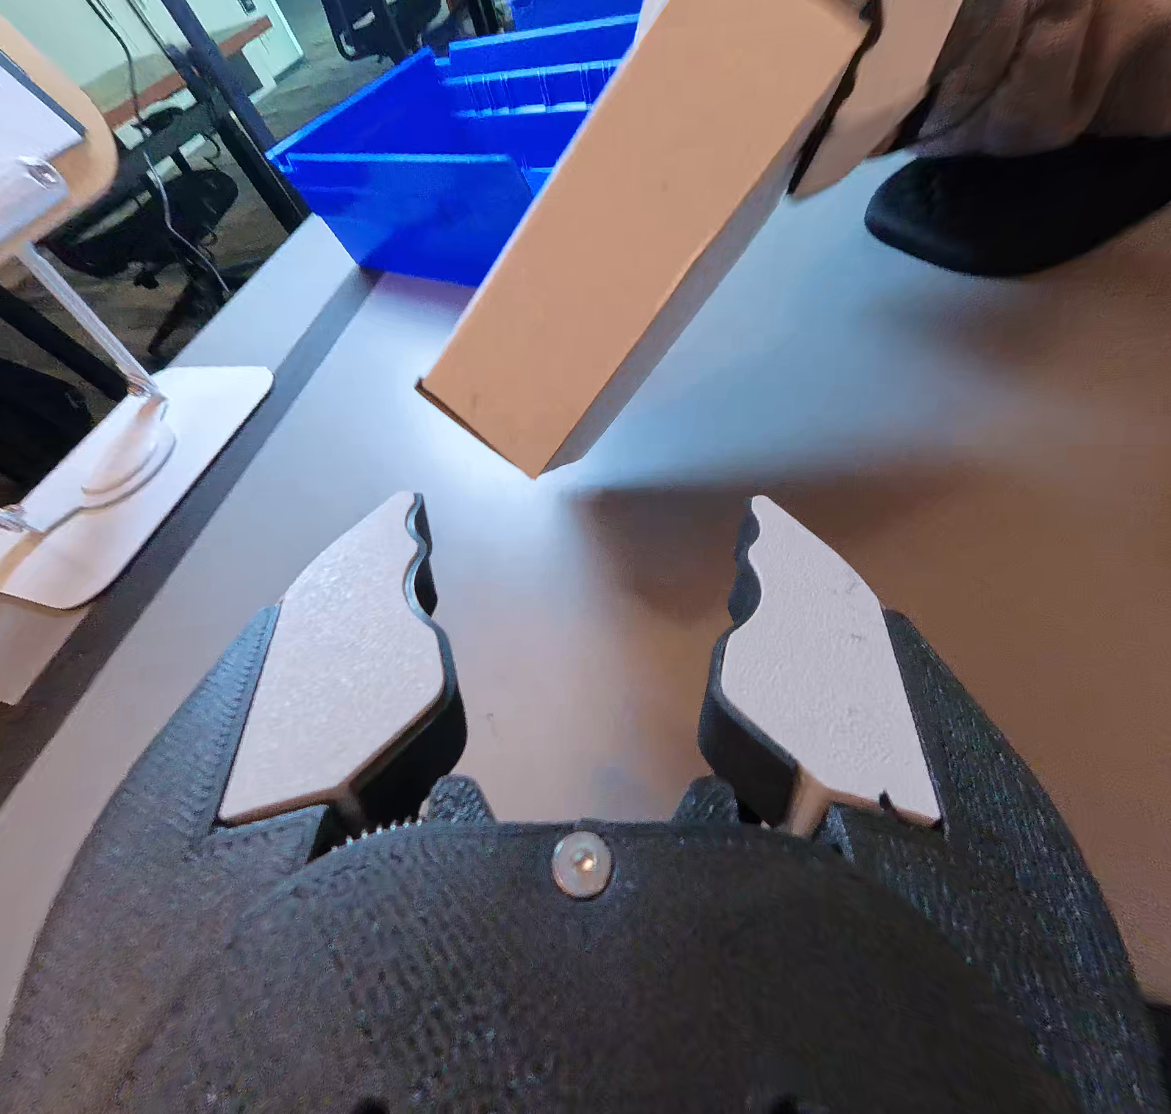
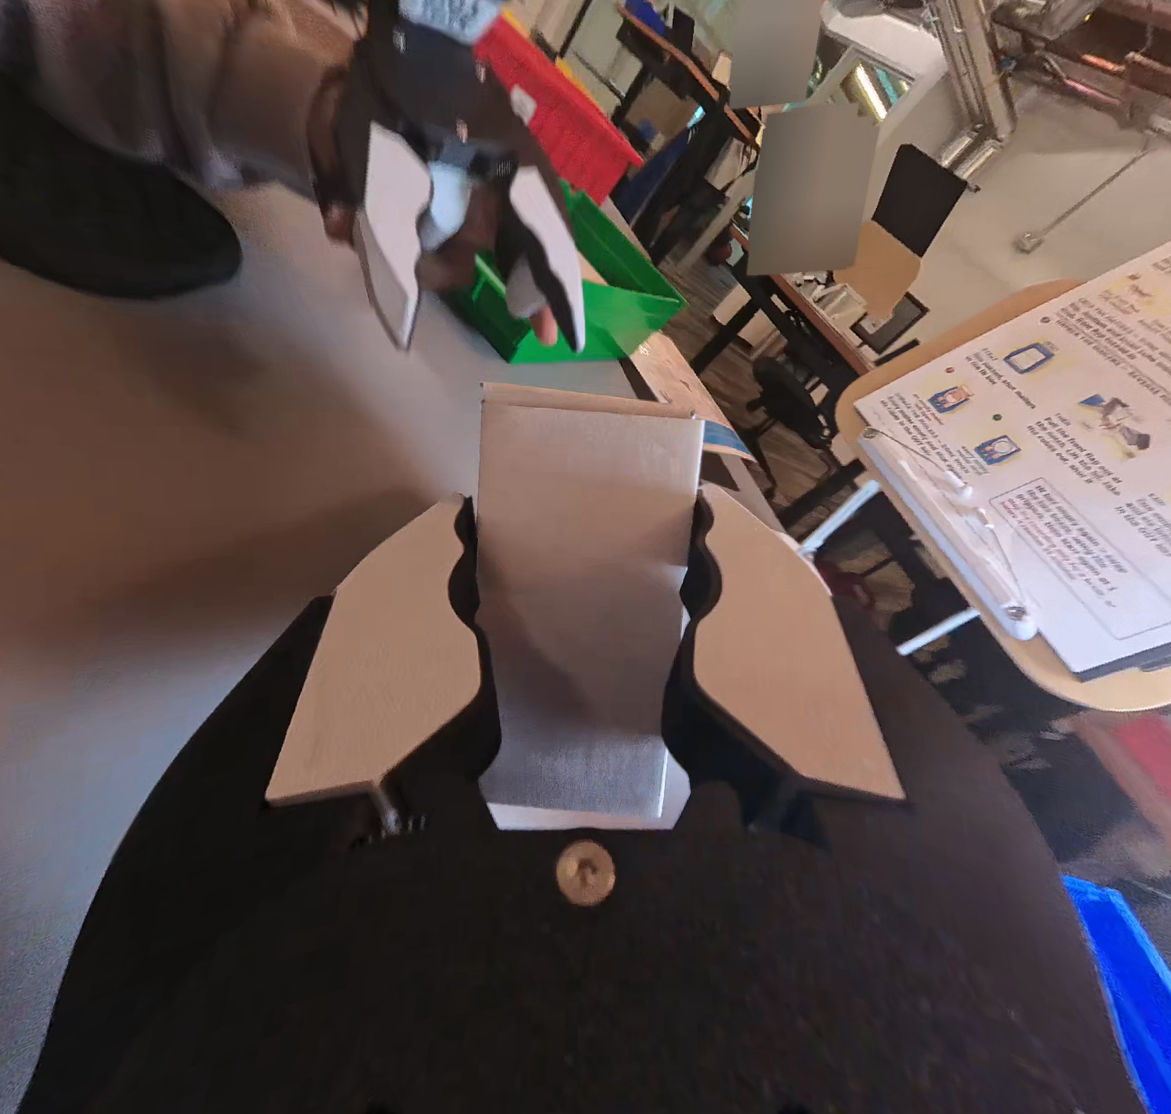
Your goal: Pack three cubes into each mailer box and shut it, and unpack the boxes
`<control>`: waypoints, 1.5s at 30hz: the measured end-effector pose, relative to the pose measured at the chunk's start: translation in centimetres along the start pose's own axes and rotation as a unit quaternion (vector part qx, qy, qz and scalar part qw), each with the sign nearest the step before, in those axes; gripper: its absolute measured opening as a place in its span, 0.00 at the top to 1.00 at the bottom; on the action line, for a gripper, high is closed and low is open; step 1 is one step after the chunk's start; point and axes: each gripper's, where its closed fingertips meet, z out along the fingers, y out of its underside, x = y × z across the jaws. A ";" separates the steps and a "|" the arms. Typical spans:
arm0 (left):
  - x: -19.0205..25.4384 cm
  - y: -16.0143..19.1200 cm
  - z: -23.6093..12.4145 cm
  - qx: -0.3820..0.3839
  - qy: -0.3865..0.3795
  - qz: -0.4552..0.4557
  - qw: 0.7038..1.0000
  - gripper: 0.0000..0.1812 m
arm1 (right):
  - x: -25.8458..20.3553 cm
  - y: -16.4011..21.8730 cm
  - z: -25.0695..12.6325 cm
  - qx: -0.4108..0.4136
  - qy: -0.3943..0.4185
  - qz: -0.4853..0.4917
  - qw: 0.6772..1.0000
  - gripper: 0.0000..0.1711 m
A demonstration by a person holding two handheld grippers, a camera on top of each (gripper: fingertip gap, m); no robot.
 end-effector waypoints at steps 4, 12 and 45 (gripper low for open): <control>1.0 0.8 2.2 0.028 0.049 -0.042 0.998 0.45 | -0.2 -2.6 -0.5 0.073 -0.027 0.080 0.994 0.64; 2.8 -4.8 0.6 0.148 0.059 -0.016 0.987 0.59 | -0.9 -4.8 -1.2 0.165 -0.097 0.212 0.958 0.63; 3.9 -1.8 1.3 -0.017 -0.061 0.253 0.965 0.61 | -5.8 0.1 2.6 -0.199 -0.179 -0.047 0.962 0.61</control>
